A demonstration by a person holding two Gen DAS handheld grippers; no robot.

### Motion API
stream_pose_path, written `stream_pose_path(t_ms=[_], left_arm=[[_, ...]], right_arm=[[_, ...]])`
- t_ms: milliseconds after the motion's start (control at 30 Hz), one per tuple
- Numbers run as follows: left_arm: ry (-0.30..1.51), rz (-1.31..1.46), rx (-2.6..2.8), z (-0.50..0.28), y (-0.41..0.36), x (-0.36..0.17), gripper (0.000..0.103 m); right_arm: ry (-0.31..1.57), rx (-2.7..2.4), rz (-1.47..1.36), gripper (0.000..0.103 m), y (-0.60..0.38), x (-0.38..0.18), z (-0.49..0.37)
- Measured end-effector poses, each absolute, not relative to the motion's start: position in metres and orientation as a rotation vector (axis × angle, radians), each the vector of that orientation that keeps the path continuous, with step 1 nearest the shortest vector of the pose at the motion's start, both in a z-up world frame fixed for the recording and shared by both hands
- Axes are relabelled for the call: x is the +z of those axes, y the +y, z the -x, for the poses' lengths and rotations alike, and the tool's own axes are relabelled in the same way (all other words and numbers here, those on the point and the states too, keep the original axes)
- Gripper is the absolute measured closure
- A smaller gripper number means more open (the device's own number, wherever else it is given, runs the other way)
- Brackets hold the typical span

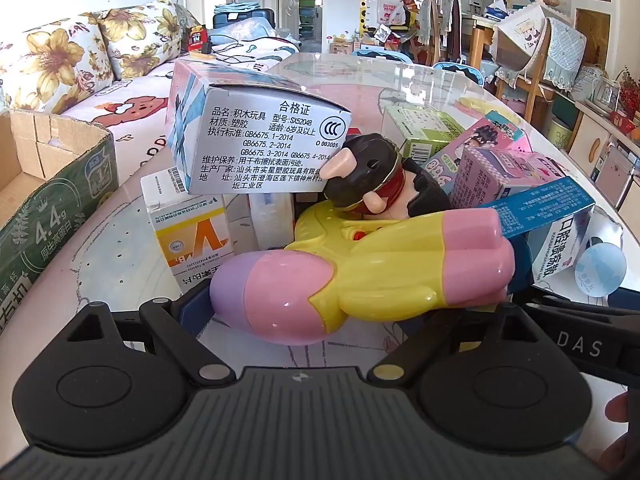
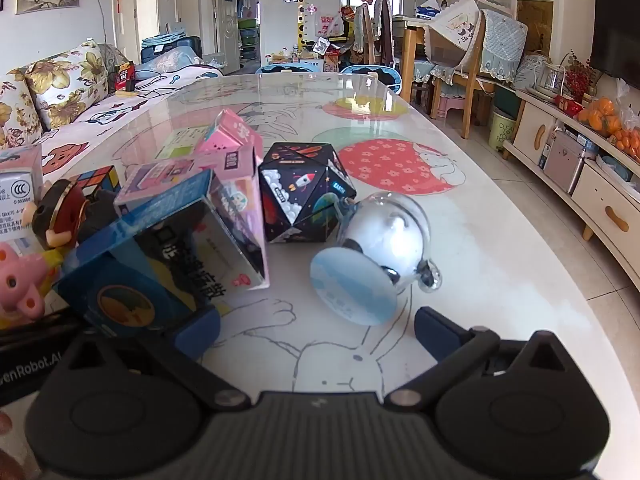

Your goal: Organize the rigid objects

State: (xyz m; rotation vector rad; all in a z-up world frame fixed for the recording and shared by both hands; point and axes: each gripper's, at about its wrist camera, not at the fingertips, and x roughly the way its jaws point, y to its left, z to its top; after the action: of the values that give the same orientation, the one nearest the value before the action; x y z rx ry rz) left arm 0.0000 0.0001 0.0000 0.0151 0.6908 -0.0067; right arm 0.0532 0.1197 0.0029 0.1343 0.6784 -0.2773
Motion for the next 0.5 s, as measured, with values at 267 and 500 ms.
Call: stream_pose_path(t_ms=[267, 500], left_arm=[[0.689, -0.024, -0.013, 0.019, 0.004, 0.003, 0.0], [0.708, -0.042, -0.013, 0.027, 0.012, 0.001, 0.0]], right_arm=[[0.678, -0.262, -0.134, 0.0, 0.123, 0.003, -0.044], [0.675, -0.238, -0.111, 0.001, 0.133, 0.006, -0.02]])
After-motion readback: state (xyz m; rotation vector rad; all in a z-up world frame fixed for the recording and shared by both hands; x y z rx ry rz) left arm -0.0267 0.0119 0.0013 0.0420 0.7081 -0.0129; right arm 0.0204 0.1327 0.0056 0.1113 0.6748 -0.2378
